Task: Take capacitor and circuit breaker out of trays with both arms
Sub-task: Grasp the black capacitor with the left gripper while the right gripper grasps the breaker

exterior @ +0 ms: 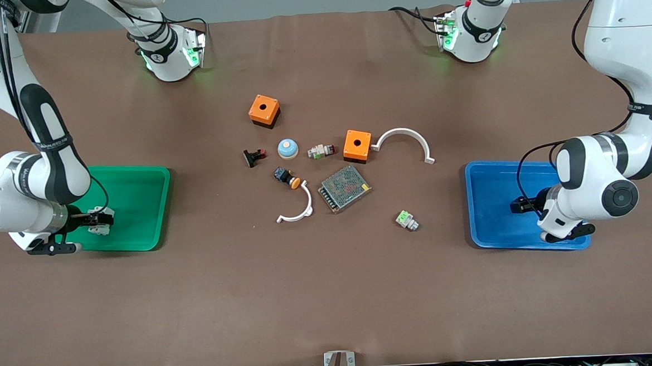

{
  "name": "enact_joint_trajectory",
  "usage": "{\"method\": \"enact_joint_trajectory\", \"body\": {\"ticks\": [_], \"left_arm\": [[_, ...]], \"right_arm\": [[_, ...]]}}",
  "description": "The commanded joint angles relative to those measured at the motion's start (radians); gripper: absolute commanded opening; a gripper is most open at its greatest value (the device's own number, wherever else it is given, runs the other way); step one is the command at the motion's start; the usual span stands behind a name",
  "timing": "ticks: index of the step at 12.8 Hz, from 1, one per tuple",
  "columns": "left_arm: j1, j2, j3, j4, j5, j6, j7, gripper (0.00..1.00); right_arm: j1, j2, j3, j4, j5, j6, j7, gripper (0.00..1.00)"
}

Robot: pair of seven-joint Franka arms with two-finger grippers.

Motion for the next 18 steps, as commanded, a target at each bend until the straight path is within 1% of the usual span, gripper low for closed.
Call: {"method": "enact_joint_trajectory", "body": {"ticks": [1,2,3,5,6,7,8,9,11,12,13,14,15,18], "left_arm": [[0.005,0.001,-0.007,-0.006,-0.012,0.008,-0.01,0.8],[0.006,0.001,-0.007,-0.012,-0.012,0.007,-0.01,0.78],[0.007,-0.001,-0.007,-0.018,-0.012,0.007,-0.009,0.76],[0.008,0.0,-0.007,-0.02,-0.014,0.007,-0.009,0.73],[0.01,0.002,-0.007,-0.021,-0.012,0.007,-0.009,0.73],[0.01,0.001,-0.007,-0.024,-0.012,0.007,-0.007,0.71],[0.008,0.001,-0.007,-0.029,-0.012,0.007,-0.007,0.66],[0.003,0.001,-0.007,-0.029,-0.012,0.007,-0.009,0.61],[0.0,0.001,-0.016,-0.026,-0.012,0.008,0.0,0.39],[0.0,-0.006,-0.019,-0.024,-0.011,0.007,0.003,0.25],[-0.001,-0.015,-0.02,-0.023,-0.011,0.004,0.008,0.09],[-0.001,-0.029,-0.023,-0.021,-0.011,0.001,0.008,0.0],[0.0,-0.038,-0.031,-0.017,-0.011,-0.002,0.008,0.0],[0.003,-0.108,-0.034,-0.006,-0.011,-0.008,0.009,0.0]], "right_arm": [[-0.006,-0.012,0.001,-0.006,0.024,-0.008,-0.019,0.66],[-0.012,-0.012,-0.001,-0.006,0.024,-0.01,-0.019,0.51],[-0.018,-0.012,0.001,-0.006,0.024,-0.016,-0.02,0.42],[-0.018,-0.013,-0.001,-0.005,0.024,-0.053,-0.028,0.28],[-0.018,-0.013,-0.001,-0.003,0.023,-0.065,-0.029,0.16],[-0.021,-0.012,-0.002,-0.002,0.023,-0.064,-0.031,0.08],[-0.031,-0.016,-0.002,-0.002,0.021,-0.065,-0.031,0.05],[-0.031,-0.033,-0.002,-0.002,0.021,-0.074,-0.031,0.05],[-0.012,-0.087,-0.001,0.021,0.021,-0.164,-0.019,0.03],[0.017,-0.129,-0.001,0.027,0.021,-0.218,-0.005,0.01],[0.046,-0.165,-0.001,0.04,0.021,-0.272,0.038,0.01],[0.089,-0.186,0.001,0.05,0.023,-0.315,0.102,0.02],[0.148,-0.203,0.001,0.052,0.021,-0.332,0.182,0.02],[0.305,-0.205,0.002,0.067,0.027,-0.33,0.381,0.02]]}}
